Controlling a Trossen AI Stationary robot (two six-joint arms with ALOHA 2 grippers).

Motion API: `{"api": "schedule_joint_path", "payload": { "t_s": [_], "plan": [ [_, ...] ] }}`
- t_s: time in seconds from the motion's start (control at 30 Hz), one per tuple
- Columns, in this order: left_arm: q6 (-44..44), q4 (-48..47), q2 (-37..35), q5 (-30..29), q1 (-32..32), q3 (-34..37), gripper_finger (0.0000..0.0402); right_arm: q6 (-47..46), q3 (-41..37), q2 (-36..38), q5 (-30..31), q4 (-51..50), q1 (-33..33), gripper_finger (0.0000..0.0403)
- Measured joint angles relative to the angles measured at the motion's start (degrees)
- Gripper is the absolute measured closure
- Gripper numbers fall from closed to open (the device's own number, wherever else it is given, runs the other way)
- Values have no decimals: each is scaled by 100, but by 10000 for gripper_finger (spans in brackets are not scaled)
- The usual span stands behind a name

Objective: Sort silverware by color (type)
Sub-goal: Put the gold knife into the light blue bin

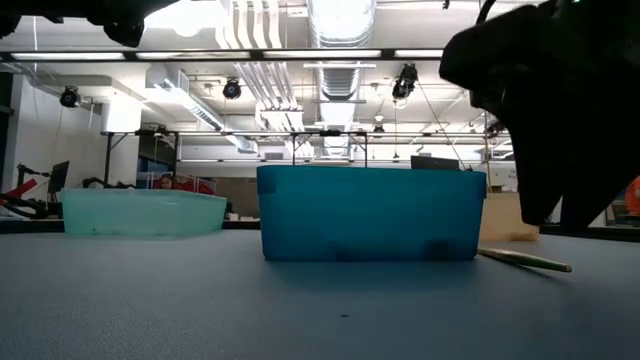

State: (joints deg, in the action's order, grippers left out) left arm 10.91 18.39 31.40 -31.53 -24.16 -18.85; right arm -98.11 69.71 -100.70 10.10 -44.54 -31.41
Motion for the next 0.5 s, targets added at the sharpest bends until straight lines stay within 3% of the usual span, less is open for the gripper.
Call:
{"api": "schedule_joint_path", "payload": {
  "t_s": [0.5],
  "plan": [
    [-8, -2, 2, 0, -1, 0, 401, 59, 28, -224, 373, -8, 123, 240]
  ]
}}
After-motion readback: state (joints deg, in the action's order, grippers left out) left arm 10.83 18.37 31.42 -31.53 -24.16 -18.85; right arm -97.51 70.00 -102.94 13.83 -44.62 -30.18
